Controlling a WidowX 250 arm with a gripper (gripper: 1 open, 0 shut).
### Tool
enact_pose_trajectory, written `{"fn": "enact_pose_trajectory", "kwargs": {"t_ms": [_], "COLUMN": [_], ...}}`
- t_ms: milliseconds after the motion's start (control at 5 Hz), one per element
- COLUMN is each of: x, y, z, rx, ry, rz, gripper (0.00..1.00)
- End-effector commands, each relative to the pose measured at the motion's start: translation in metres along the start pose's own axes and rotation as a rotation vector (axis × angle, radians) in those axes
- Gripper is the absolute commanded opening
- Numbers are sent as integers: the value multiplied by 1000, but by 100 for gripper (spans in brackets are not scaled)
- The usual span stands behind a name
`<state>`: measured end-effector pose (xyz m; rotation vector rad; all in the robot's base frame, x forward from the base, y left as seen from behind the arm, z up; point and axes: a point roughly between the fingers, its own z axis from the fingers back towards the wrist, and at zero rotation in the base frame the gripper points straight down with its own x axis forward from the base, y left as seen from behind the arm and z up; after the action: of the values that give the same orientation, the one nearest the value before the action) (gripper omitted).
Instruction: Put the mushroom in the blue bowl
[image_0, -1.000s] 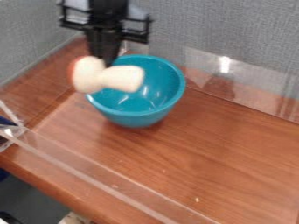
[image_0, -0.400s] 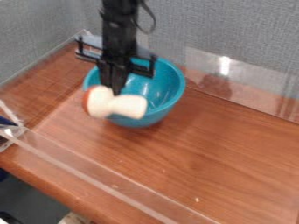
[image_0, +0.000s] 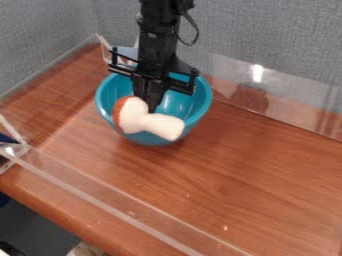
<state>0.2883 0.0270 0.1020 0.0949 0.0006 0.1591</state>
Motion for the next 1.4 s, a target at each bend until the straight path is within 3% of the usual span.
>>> {"fn": "enact_pose_trajectory", "kwargs": {"t_ms": [0,800,1200], "x": [10,14,22], "y": [-6,-15,-31], "z": [12,8,6], "rx": [-9,-23,-32], "ry": [-57,-63,-64], "rz": [-14,-36,-68], "gripper": [0,0,0]}}
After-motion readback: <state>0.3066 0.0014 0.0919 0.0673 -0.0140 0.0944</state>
